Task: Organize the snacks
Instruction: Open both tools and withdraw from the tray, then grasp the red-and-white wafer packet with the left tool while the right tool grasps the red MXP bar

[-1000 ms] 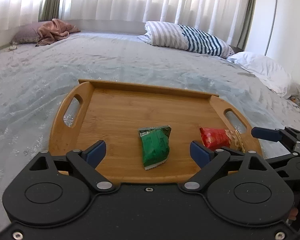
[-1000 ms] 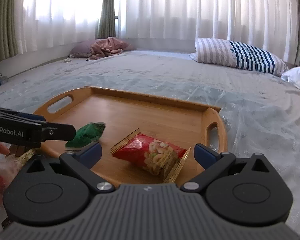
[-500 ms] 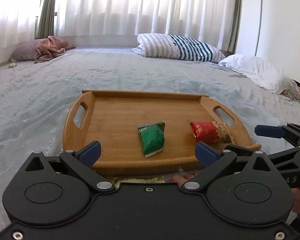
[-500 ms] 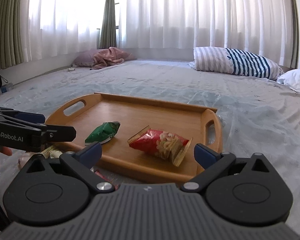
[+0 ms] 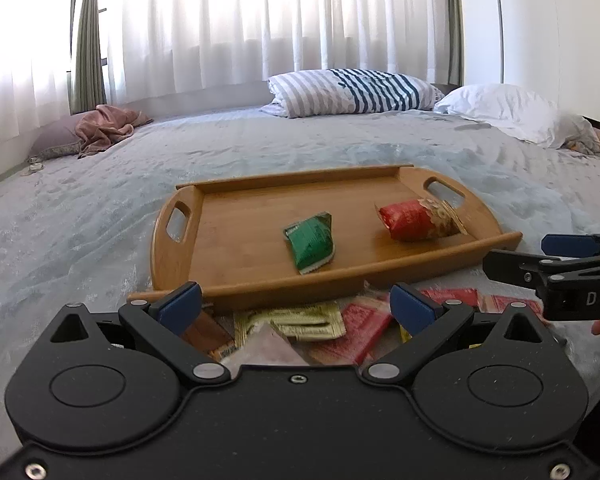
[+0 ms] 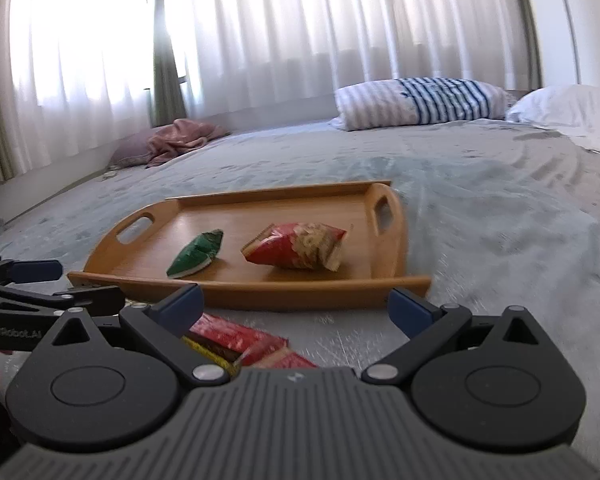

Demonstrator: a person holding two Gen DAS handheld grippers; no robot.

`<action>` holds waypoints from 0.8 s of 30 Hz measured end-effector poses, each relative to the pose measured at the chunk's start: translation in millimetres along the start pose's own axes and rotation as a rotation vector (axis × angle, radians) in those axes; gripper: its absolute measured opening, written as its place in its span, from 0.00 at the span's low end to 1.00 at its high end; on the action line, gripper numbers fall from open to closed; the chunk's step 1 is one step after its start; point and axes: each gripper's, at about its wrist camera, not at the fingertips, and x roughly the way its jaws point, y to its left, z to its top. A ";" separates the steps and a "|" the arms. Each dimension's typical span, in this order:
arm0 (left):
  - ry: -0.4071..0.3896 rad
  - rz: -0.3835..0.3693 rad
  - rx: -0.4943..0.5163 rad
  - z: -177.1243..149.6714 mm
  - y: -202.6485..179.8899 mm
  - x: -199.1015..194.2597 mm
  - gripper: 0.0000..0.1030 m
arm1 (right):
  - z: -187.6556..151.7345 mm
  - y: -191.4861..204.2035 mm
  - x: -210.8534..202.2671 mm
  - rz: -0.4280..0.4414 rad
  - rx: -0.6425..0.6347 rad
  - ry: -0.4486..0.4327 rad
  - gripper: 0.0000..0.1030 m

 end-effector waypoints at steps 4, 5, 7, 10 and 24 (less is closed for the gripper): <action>-0.007 -0.011 -0.023 -7.3 1.1 -7.3 0.98 | -11.7 3.3 -9.7 -0.025 0.018 -0.018 1.00; -0.012 -0.012 -0.028 -9.3 1.3 -9.7 0.98 | -13.5 3.8 -11.9 -0.027 0.025 -0.022 1.00; -0.025 -0.009 -0.036 -13.5 1.6 -14.9 0.98 | -17.9 5.8 -18.3 -0.039 0.036 -0.038 1.00; -0.055 0.007 -0.036 -21.2 1.7 -24.0 0.98 | -27.1 9.9 -30.3 -0.093 0.049 -0.071 1.00; -0.030 0.036 -0.095 -50.6 2.1 -42.3 0.69 | -57.1 23.8 -51.3 -0.162 0.074 -0.031 1.00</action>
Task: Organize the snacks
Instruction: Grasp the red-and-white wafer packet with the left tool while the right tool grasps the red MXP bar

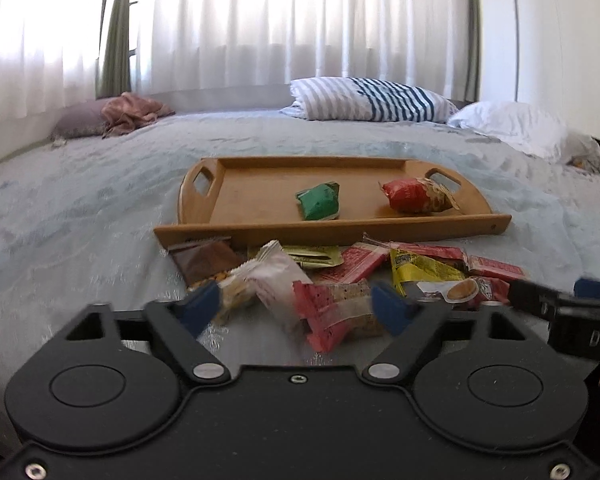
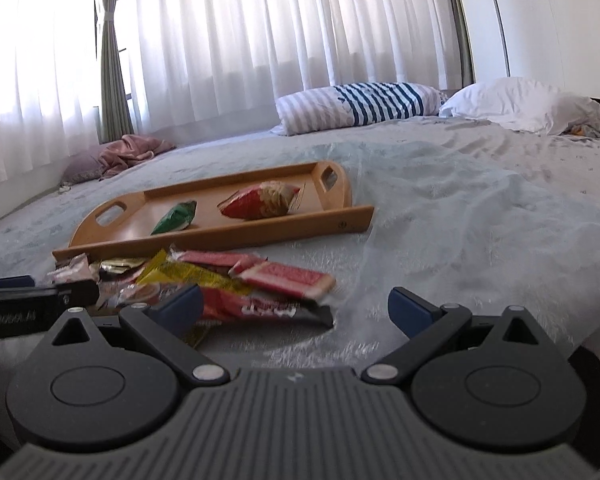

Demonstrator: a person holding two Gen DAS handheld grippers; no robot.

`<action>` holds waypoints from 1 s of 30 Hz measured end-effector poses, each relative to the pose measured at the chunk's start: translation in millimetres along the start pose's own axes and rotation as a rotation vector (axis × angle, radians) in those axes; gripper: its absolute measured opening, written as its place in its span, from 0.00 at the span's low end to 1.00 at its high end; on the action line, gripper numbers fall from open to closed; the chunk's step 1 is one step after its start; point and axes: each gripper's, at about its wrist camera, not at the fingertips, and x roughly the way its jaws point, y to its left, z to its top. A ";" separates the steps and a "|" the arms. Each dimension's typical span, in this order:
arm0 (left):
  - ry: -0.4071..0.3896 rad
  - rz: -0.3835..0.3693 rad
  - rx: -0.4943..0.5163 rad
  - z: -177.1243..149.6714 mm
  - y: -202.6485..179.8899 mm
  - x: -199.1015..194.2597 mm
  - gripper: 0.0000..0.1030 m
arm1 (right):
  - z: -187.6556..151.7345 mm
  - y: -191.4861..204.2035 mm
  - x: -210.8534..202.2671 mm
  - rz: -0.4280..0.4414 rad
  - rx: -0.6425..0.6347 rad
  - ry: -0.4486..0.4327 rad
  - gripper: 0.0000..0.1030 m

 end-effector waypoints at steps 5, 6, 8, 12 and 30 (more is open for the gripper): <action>0.006 -0.036 -0.070 -1.3 5.9 -2.5 0.53 | -4.3 5.9 -1.7 0.053 -0.001 0.022 0.99; 0.012 -0.048 -0.076 -0.3 6.1 -2.5 0.49 | -4.6 7.8 -1.9 0.067 -0.006 0.023 0.97; 0.027 -0.071 -0.075 0.7 5.6 -2.2 0.45 | -4.7 12.7 -1.1 0.085 -0.023 0.028 0.95; 0.048 -0.090 -0.059 -0.6 2.4 -0.3 0.46 | -5.9 19.8 3.5 0.085 -0.048 0.036 0.96; 0.078 -0.123 -0.161 3.4 -2.7 24.5 0.60 | -9.7 17.6 3.4 0.027 -0.087 0.039 0.99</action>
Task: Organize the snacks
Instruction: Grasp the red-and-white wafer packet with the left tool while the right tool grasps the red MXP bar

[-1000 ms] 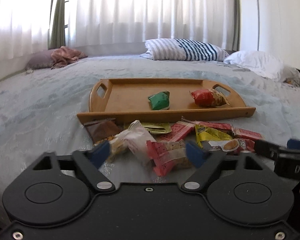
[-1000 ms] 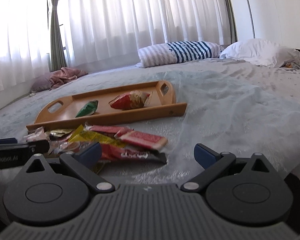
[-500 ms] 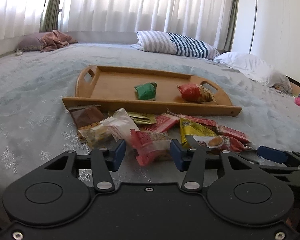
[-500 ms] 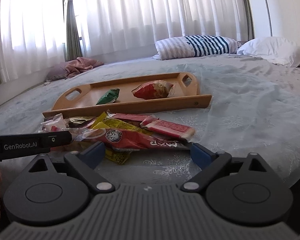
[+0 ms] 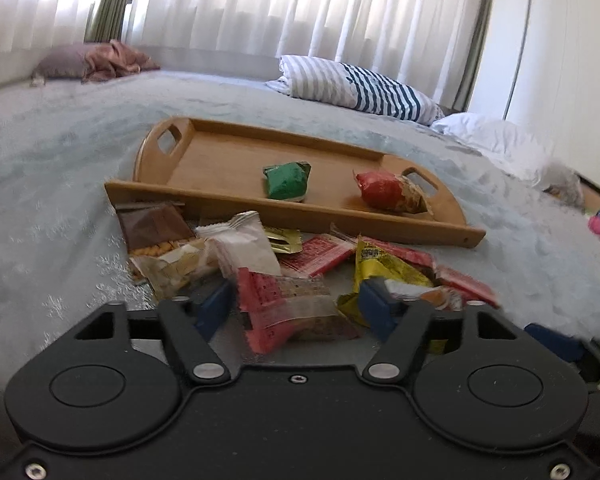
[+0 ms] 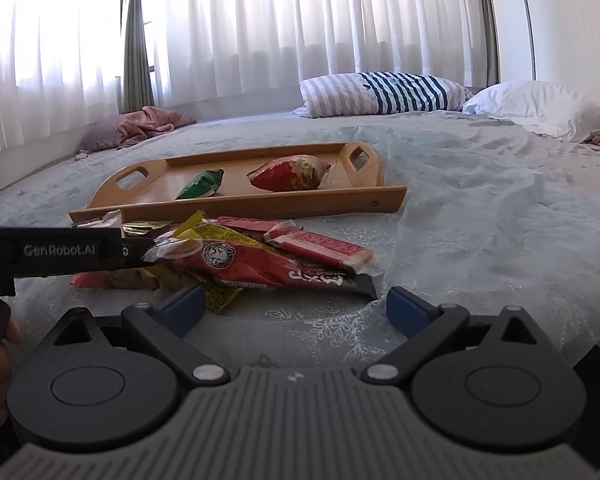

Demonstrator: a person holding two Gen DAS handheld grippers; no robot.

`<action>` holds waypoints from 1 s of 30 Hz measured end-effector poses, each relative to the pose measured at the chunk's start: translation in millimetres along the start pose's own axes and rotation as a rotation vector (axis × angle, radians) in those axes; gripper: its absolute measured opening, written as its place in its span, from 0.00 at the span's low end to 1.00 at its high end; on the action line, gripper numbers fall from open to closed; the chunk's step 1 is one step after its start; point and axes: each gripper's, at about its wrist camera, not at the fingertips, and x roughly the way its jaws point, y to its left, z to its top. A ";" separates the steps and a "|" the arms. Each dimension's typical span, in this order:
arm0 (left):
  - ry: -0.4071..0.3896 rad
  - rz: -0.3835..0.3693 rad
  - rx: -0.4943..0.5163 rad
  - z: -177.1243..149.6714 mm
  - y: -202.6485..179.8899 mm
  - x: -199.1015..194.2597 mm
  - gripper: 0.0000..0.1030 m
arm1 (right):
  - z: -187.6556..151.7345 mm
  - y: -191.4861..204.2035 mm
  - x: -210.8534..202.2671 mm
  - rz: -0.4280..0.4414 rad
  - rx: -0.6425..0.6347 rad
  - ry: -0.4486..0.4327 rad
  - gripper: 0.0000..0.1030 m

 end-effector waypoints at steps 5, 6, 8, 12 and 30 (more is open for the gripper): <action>-0.011 0.004 -0.012 0.7 1.7 -7.1 0.39 | 1.5 -0.5 2.8 0.002 0.011 -0.001 1.00; -0.017 0.000 -0.019 0.9 2.5 -9.3 0.36 | 2.0 -0.7 3.4 0.006 0.013 0.000 1.00; -0.033 -0.008 -0.026 2.1 3.6 -14.3 0.31 | 3.6 -0.5 5.0 0.014 0.015 0.002 1.00; -0.054 -0.001 0.017 5.3 -1.2 -19.3 0.27 | 7.7 -0.4 6.1 0.052 0.048 -0.010 1.00; -0.083 0.074 0.144 1.4 -9.6 -33.9 0.15 | 15.5 25.8 27.6 0.014 -0.057 0.003 1.00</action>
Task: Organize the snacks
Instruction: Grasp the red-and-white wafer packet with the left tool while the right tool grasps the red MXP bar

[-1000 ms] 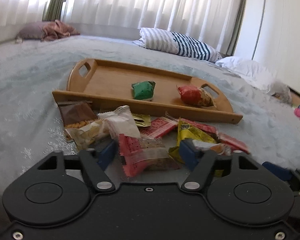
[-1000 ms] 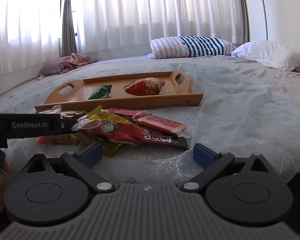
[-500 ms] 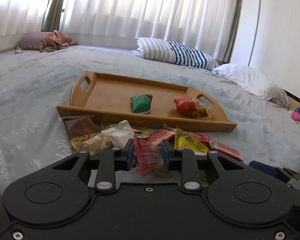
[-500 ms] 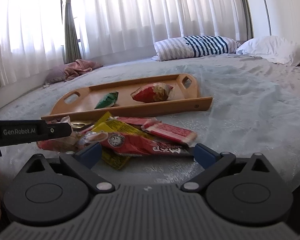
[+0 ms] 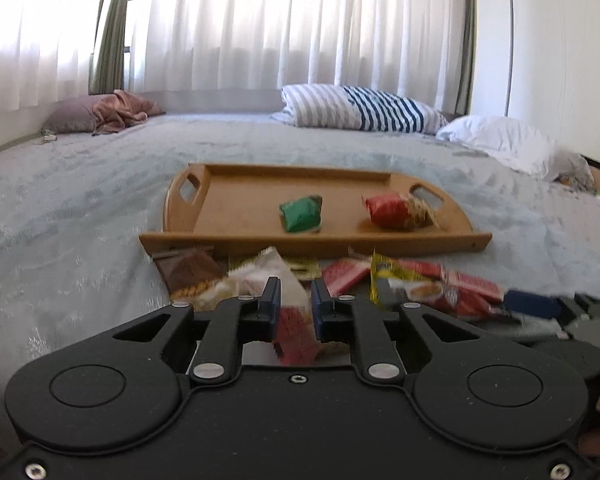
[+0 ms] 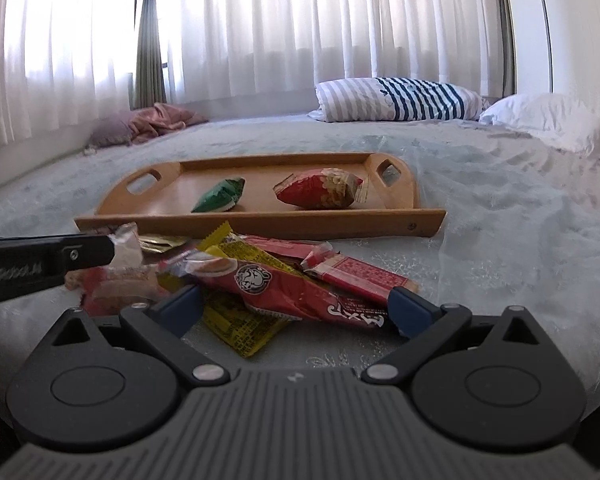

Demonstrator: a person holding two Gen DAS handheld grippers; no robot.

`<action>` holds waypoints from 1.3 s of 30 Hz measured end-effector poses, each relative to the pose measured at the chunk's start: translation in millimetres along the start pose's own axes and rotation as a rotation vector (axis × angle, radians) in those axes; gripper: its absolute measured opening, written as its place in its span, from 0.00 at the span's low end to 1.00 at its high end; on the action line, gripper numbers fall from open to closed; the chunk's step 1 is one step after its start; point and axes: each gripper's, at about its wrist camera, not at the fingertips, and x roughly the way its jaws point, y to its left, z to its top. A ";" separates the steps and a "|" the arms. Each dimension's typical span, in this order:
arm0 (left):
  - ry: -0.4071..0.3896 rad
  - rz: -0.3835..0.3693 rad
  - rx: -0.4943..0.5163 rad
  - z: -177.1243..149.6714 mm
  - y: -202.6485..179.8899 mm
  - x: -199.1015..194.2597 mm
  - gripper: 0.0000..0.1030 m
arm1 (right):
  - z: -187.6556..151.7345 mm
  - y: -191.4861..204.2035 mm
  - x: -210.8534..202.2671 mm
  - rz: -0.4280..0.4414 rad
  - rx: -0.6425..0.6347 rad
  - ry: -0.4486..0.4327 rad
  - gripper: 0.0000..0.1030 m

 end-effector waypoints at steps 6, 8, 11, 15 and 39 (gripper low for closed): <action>-0.008 0.004 0.045 -3.9 0.5 0.6 0.31 | 5.6 -0.5 0.8 0.063 -0.031 0.011 0.74; -0.017 -0.014 0.064 -1.7 0.2 0.7 0.33 | 7.0 1.9 -3.0 0.077 -0.041 0.009 0.64; -0.021 -0.025 0.092 -0.2 -2.1 3.3 0.37 | 8.6 5.4 -8.8 0.098 -0.056 0.003 0.54; 0.024 -0.056 0.132 0.3 -5.8 13.7 0.37 | 12.4 3.0 -13.2 0.099 -0.028 -0.002 0.51; 0.147 -0.111 0.169 -6.4 -10.5 16.8 0.30 | 29.3 -33.4 -10.3 0.053 0.191 -0.002 0.51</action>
